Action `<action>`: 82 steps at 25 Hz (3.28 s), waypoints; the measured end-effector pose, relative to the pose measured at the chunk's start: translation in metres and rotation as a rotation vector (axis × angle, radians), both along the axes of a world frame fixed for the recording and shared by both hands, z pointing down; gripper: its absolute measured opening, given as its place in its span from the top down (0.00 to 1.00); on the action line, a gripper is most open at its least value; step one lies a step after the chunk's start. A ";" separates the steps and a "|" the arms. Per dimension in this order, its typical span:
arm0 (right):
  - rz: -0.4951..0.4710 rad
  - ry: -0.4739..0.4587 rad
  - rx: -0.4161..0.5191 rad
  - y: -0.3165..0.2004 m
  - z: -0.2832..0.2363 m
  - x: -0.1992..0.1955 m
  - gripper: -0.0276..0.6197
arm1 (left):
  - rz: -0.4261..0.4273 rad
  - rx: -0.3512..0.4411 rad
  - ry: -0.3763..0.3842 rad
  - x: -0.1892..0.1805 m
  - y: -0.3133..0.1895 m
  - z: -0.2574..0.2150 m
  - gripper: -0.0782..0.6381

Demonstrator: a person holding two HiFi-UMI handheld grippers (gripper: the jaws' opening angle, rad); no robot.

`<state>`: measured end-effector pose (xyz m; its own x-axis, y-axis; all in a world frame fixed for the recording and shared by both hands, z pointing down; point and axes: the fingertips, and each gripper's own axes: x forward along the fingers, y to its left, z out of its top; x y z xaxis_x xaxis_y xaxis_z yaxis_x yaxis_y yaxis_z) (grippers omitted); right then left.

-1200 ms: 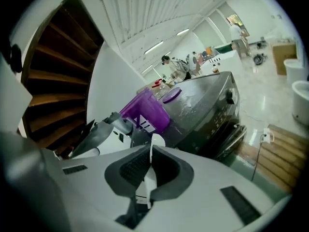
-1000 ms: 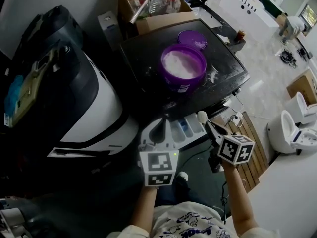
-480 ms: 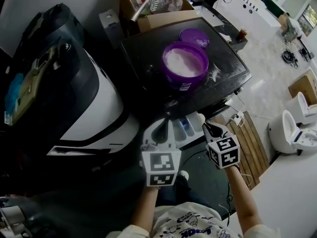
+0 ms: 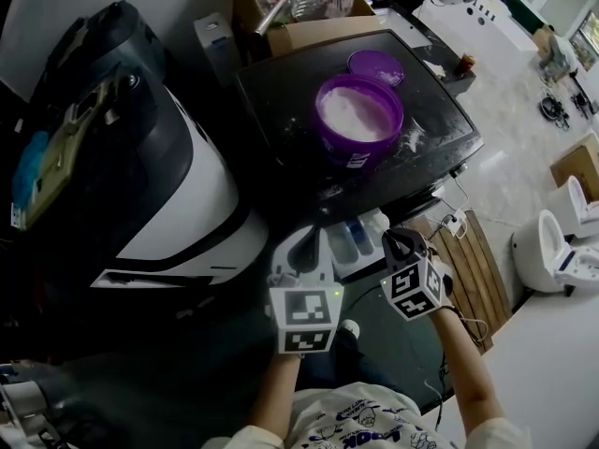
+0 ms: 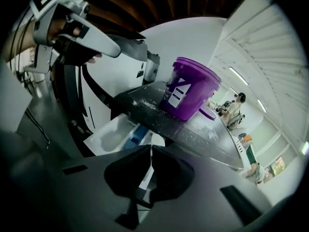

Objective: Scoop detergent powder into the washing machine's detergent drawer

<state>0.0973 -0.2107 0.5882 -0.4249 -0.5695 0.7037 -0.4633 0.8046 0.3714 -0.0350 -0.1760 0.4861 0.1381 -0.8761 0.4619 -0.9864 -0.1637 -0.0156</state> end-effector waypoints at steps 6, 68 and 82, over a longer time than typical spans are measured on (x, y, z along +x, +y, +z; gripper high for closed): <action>-0.133 0.171 0.106 0.000 0.010 -0.005 0.93 | -0.006 -0.006 0.002 -0.003 0.002 0.004 0.89; 0.311 -0.728 0.248 -0.007 -0.237 0.020 0.93 | -0.111 0.295 -0.060 -0.005 0.003 -0.140 0.89; 0.283 -0.820 0.332 -0.002 -0.288 0.018 0.93 | -0.127 0.381 -0.070 -0.010 0.008 -0.179 0.89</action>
<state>0.1157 -0.2132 0.3002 -0.5322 -0.8462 0.0266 -0.8456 0.5329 0.0320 -0.0454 -0.1676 0.3075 -0.0027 -0.9944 0.1055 -0.9928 -0.0100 -0.1194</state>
